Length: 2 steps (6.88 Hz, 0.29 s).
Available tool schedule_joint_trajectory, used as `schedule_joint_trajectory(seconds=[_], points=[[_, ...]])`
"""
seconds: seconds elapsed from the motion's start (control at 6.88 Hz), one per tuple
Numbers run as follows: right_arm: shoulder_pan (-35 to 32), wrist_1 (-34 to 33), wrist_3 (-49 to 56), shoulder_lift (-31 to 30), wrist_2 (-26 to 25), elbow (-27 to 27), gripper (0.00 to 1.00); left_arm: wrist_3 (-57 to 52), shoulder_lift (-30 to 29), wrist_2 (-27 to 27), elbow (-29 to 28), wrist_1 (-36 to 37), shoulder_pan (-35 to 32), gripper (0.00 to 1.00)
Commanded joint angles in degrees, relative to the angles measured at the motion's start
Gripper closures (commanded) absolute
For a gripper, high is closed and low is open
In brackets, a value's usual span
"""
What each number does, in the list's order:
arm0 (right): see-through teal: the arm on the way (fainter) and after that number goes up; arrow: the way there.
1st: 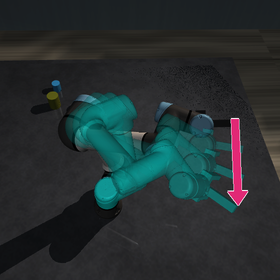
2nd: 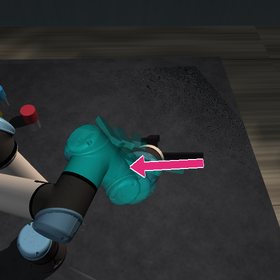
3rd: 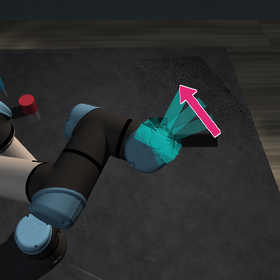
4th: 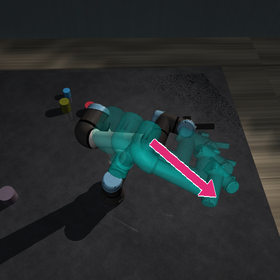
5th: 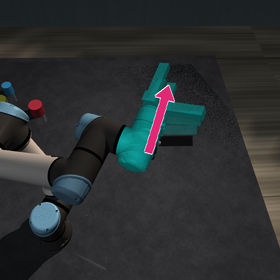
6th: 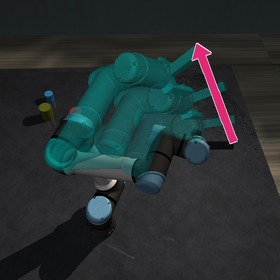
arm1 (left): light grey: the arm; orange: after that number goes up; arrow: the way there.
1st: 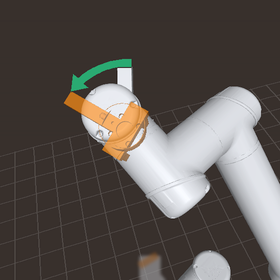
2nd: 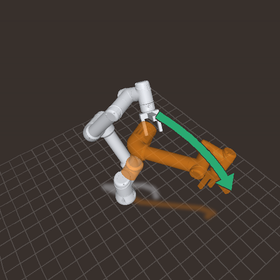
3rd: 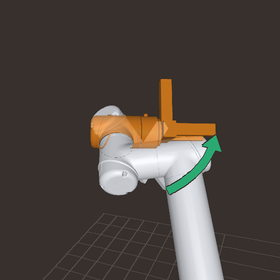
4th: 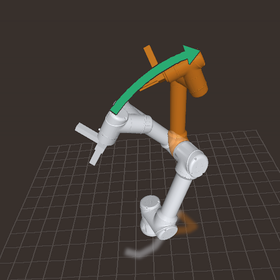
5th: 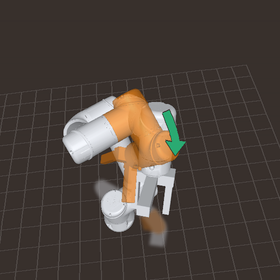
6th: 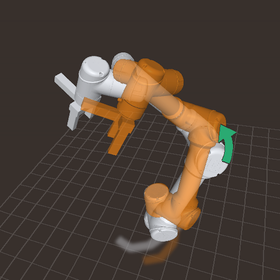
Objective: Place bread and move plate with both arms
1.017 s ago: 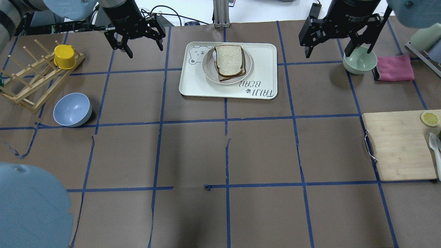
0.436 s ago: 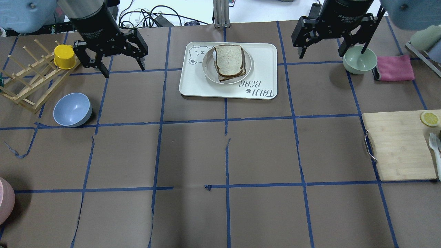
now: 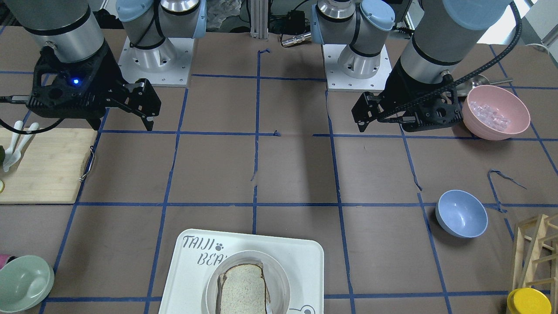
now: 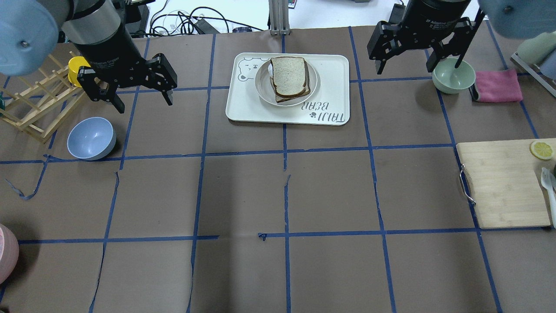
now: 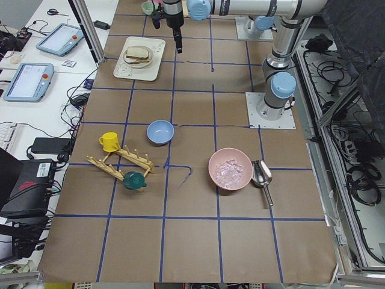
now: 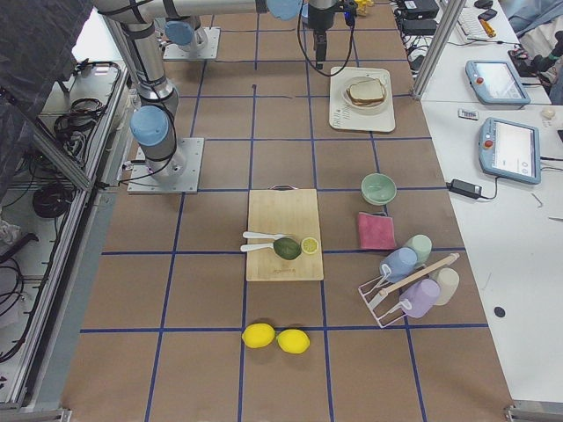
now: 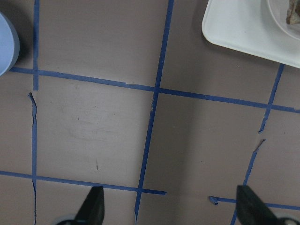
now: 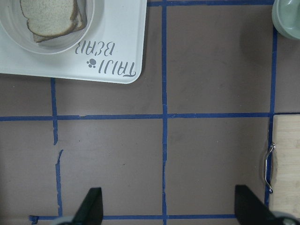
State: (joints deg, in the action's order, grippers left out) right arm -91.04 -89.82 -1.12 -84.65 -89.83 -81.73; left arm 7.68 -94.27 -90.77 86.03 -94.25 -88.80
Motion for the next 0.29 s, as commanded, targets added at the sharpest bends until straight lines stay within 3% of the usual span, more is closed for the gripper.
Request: schedule_joint_trajectory(seconds=[0.0, 0.15], points=[[0.08, 0.0, -0.28, -0.08, 0.17, 0.0, 0.0, -0.12, 1.27, -0.28, 1.85, 0.82, -0.05, 0.0], [0.08, 0.0, 0.24, 0.01, -0.08, 0.0, 0.0, -0.13, 2.06, -0.28, 3.25, 0.82, -0.05, 0.0]])
